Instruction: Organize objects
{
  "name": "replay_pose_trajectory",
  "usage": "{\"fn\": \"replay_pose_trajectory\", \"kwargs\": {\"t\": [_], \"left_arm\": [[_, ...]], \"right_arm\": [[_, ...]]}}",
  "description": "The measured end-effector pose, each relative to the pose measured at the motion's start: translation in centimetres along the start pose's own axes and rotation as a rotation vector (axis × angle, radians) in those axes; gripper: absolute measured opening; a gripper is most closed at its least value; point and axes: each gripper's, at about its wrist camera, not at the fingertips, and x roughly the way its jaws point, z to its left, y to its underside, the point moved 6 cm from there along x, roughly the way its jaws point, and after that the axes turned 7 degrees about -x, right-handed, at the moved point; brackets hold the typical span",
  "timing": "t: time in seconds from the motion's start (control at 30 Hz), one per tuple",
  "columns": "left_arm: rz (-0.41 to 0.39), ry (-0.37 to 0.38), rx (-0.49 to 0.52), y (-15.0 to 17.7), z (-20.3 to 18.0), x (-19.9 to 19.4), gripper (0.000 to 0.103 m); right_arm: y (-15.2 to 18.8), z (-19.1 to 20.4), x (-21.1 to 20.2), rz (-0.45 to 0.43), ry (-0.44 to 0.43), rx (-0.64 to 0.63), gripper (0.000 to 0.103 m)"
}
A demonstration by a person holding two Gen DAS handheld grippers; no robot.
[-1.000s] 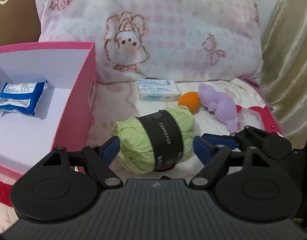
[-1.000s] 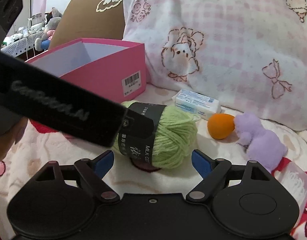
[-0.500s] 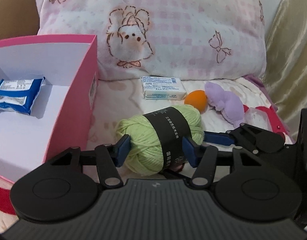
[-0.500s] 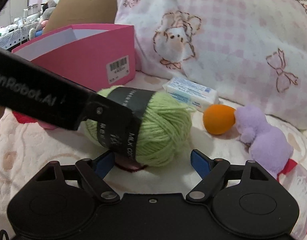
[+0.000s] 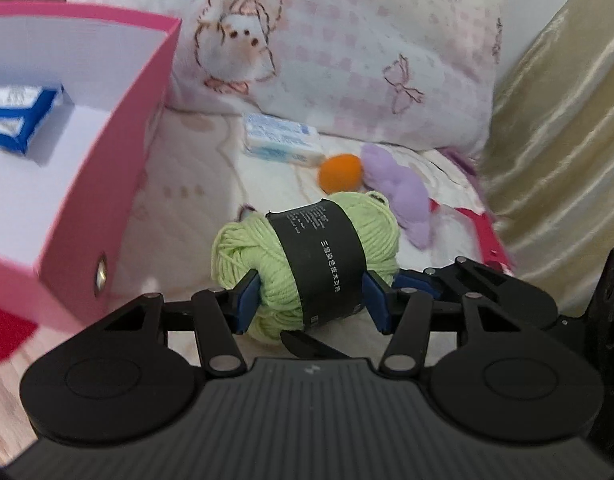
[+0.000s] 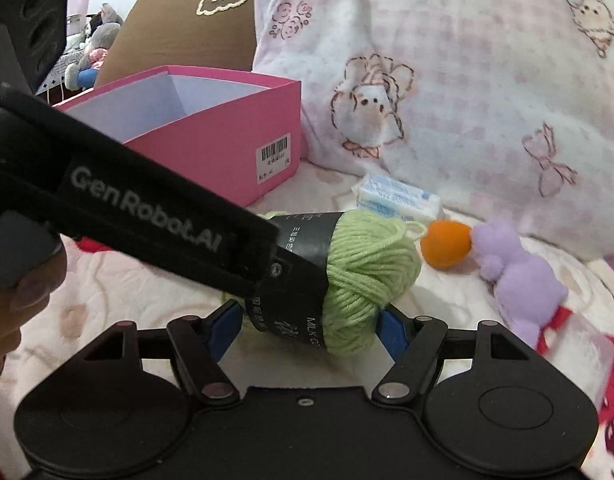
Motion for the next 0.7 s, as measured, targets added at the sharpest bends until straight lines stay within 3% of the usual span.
{"fn": "replay_pose_trajectory", "kwargs": {"t": [0.17,0.37,0.5,0.57,0.63,0.7], "left_arm": [[0.079,0.096,-0.081,0.8,0.0,-0.7,0.053],[0.147,0.144,-0.108,1.9,-0.8,-0.7,0.053],[0.148,0.107,-0.084,2.3,-0.8,-0.2,0.053],[0.115,0.049,-0.079,1.9,0.0,0.1,0.053],[0.093,0.031,-0.075,1.7,0.5,0.5,0.056],[0.1,0.06,-0.092,1.7,0.8,0.8,0.055]], "right_arm": [[0.4,0.9,-2.4,0.037,0.018,0.052,0.08],[1.2,0.7,-4.3,0.047,0.079,0.072,0.083],[2.3,0.0,-4.0,0.091,0.188,0.051,0.085],[2.7,-0.2,-3.6,0.094,0.224,0.04,0.088],[2.9,-0.5,-3.2,0.085,0.228,0.034,0.09],[3.1,-0.9,-3.0,0.075,0.212,0.043,0.091]]}}
